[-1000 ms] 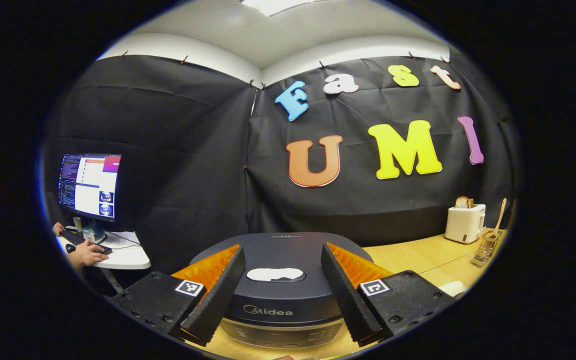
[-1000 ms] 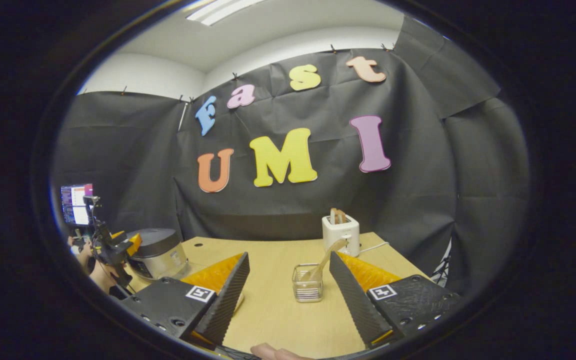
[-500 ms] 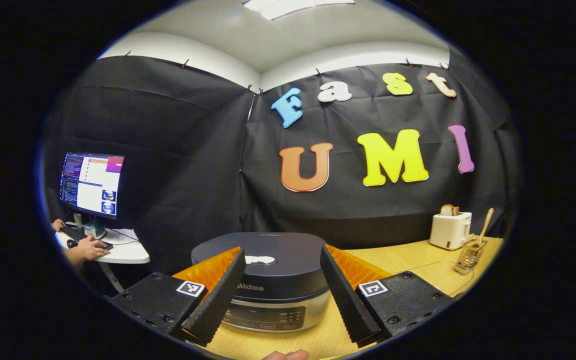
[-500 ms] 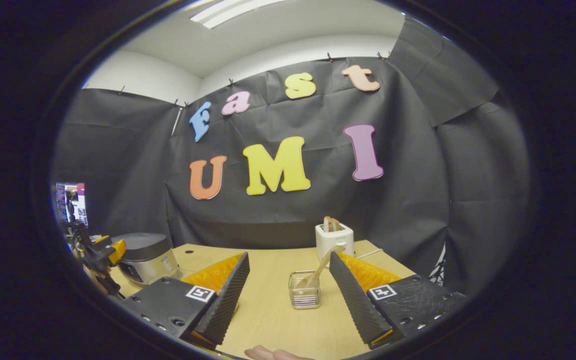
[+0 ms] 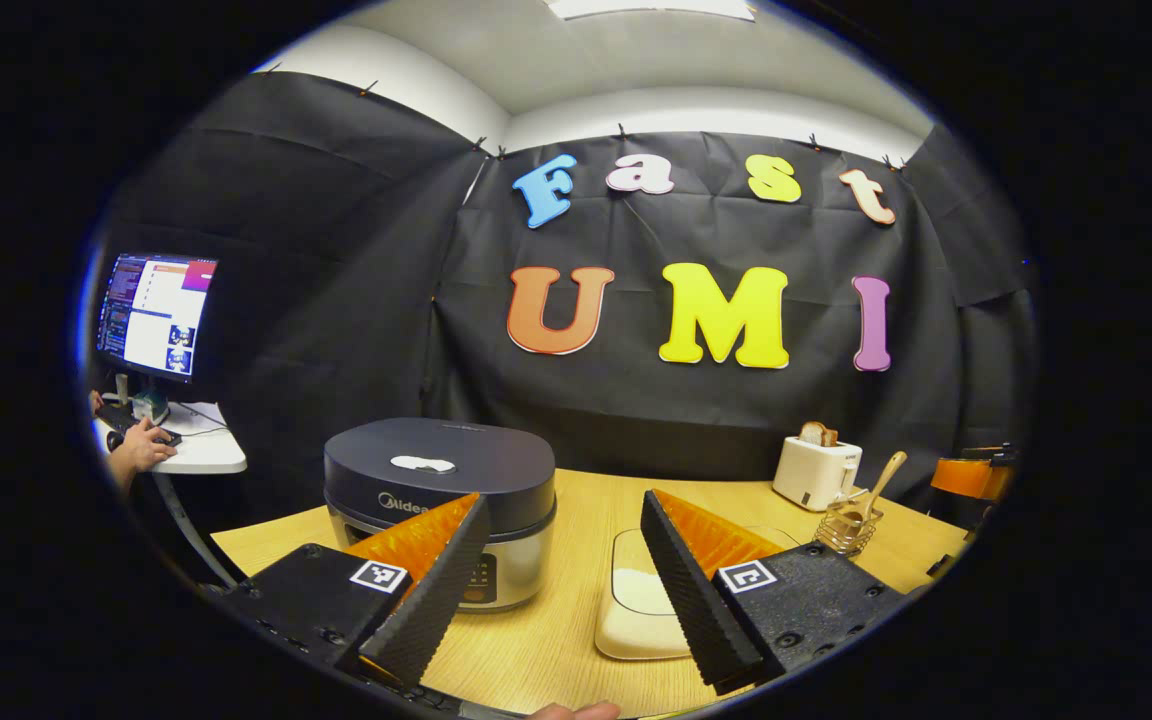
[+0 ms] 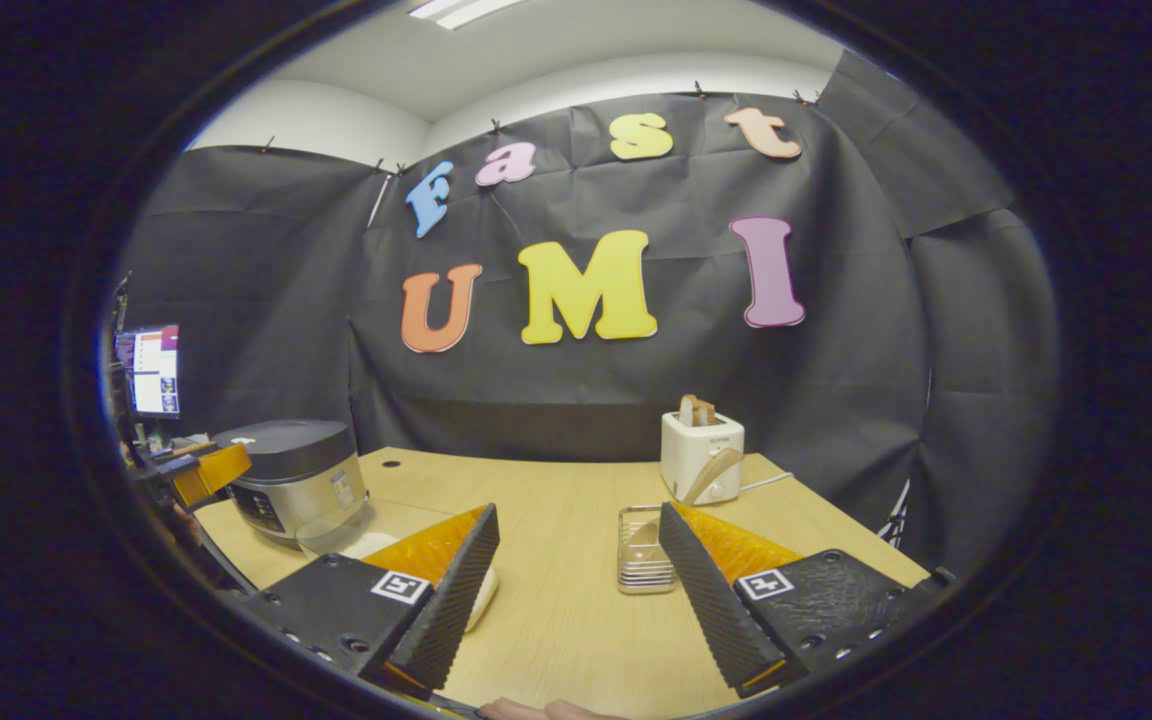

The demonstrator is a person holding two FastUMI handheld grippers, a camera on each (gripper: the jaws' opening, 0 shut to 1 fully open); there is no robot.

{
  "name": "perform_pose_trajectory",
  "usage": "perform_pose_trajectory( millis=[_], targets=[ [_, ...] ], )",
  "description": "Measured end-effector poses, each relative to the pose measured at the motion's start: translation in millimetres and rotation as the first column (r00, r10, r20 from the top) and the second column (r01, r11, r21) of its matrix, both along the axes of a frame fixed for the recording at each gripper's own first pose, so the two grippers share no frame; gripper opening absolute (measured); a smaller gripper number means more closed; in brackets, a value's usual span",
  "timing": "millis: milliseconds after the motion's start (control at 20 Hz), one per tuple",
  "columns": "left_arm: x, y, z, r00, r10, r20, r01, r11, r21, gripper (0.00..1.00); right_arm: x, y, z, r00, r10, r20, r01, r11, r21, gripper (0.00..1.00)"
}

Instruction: Close the left gripper, press the button to open the rice cooker; take a wooden spoon from the chopstick holder with the right hand, scoop a spoonful of rice and pour it into the rice cooker, then put the wooden spoon back into the chopstick holder.

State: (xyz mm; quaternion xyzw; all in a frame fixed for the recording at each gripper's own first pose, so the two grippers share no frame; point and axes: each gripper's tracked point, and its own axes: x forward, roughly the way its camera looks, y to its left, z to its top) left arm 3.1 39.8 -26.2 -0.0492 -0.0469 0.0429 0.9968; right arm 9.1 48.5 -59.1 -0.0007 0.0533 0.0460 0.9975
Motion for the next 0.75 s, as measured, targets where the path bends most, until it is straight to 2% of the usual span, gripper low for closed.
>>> perform_pose_trajectory(
  millis=[100,200,250,300,350,550,600,650,700,750],
  targets=[
    [-4.2,-13.8,-3.1,1.0,-0.018,-0.025,0.02,0.998,0.058,0.97,-4.2,8.1,-2.3,1.0,0.026,-0.015,-0.026,1.0,0.001,0.91],
    [-9.5,-23.4,-0.8,0.999,-0.025,-0.025,0.028,0.995,0.097,0.97,-4.5,4.5,3.8,1.0,0.014,0.01,-0.013,1.0,-0.022,0.92],
    [-10.3,-28.7,-0.1,0.999,-0.028,-0.026,0.031,0.994,0.107,0.97,-4.9,3.5,5.4,1.0,0.01,0.018,-0.01,1.0,-0.026,0.96],
    [-12.5,-34.5,1.2,0.999,-0.036,-0.026,0.039,0.993,0.114,0.97,-5.7,4.6,5.3,1.0,0.011,0.023,-0.01,1.0,-0.025,0.96],
    [-14.8,-42.0,2.9,0.998,-0.049,-0.026,0.052,0.991,0.12,0.97,-7.6,4.8,4.8,1.0,0.007,0.023,-0.007,1.0,-0.025,0.92],
    [-22.4,-58.7,7.0,0.999,-0.039,-0.014,0.041,0.989,0.142,1.0,-5.3,2.8,2.3,1.0,-0.015,0.019,0.016,0.999,-0.032,0.92],
    [-21.5,-64.6,5.8,0.999,-0.051,-0.014,0.053,0.988,0.146,0.98,-5.9,6.0,0.2,1.0,-0.01,0.011,0.011,0.999,-0.034,0.96],
    [-20.8,-73.6,6.3,0.998,-0.067,-0.013,0.068,0.987,0.146,0.97,-6.7,9.0,-1.2,1.0,-0.003,0.004,0.003,0.999,-0.034,0.92],
    [-20.9,-76.9,5.8,0.997,-0.077,-0.013,0.078,0.986,0.144,0.98,-7.6,10.0,-1.2,1.0,0.0,0.003,0.0,0.999,-0.036,0.96],
    [-20.7,-77.3,4.6,0.997,-0.077,-0.017,0.079,0.987,0.143,0.97,-7.7,9.6,-0.6,1.0,-0.002,0.004,0.002,0.999,-0.039,0.92]
  ],
)
